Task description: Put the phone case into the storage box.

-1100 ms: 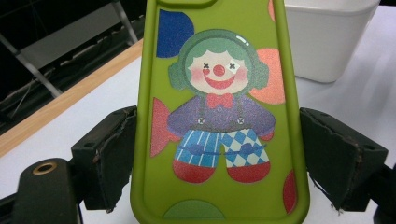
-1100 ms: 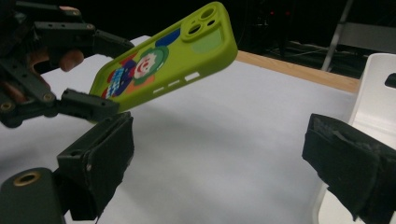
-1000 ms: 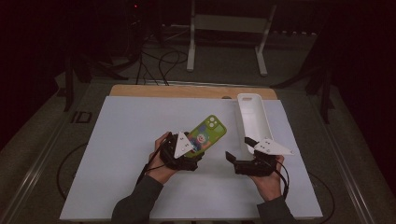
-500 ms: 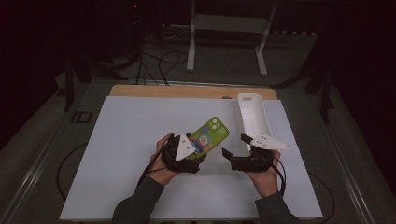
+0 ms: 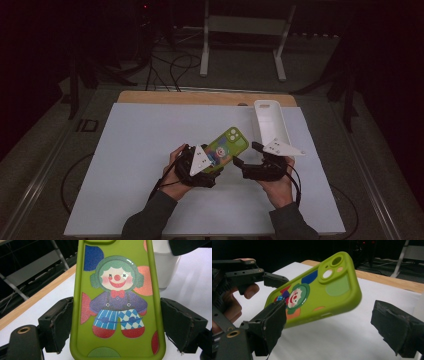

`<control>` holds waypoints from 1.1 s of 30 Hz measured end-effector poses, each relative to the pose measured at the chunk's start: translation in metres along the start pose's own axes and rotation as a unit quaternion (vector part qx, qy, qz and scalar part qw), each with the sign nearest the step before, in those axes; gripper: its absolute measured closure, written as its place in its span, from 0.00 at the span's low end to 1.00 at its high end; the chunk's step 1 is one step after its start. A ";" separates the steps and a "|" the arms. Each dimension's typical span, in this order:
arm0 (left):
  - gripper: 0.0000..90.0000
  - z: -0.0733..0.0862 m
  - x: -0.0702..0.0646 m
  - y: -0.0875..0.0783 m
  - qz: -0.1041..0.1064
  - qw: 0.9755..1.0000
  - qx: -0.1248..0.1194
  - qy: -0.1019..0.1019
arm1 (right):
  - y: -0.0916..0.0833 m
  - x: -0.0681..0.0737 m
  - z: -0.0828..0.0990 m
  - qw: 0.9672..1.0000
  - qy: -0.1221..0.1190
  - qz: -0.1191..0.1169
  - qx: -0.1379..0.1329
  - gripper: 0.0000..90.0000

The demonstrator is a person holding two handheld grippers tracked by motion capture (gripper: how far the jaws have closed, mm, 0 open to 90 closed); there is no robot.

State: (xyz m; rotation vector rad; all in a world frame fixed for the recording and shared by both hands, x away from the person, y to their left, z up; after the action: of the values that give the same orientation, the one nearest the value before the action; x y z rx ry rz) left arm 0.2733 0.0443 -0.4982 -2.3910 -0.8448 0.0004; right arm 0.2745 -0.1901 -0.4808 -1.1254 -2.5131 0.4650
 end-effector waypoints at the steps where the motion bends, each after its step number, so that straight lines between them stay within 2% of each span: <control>1: 0.18 0.000 -0.001 0.000 0.000 1.000 -0.003 -0.003 | 0.001 0.000 0.000 1.000 0.000 0.000 0.000 0.14; 14: 0.18 -0.003 -0.005 0.000 0.004 1.000 -0.009 0.000 | 0.009 0.001 -0.002 1.000 0.026 -0.001 0.016 0.19; 25: 0.18 -0.003 -0.008 0.003 0.008 1.000 -0.012 0.002 | 0.012 0.002 -0.003 0.999 0.042 -0.018 0.022 0.25; 31: 0.18 -0.004 -0.009 0.001 0.017 1.000 -0.024 -0.001 | 0.012 -0.001 -0.003 0.998 0.058 -0.029 0.015 0.36; 33: 0.18 -0.005 -0.010 0.002 0.018 0.999 -0.026 0.000 | 0.013 -0.001 -0.003 0.998 0.057 -0.032 0.015 0.39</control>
State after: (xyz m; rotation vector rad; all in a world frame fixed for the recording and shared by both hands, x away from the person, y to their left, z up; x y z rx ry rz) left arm 0.2670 0.0347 -0.4974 -2.4552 -0.8097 -0.0086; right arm 0.2844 -0.1824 -0.4838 -1.0286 -2.4279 0.4086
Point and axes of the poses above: each handheld gripper's, and its own axes: y roughly forward along the jaws, z roughly out of its underside, x roughly to its left, the point moved 1 cm from there along y, roughly forward along the jaws, and after that the axes turned 1 degree about x, right-handed, at the moved point
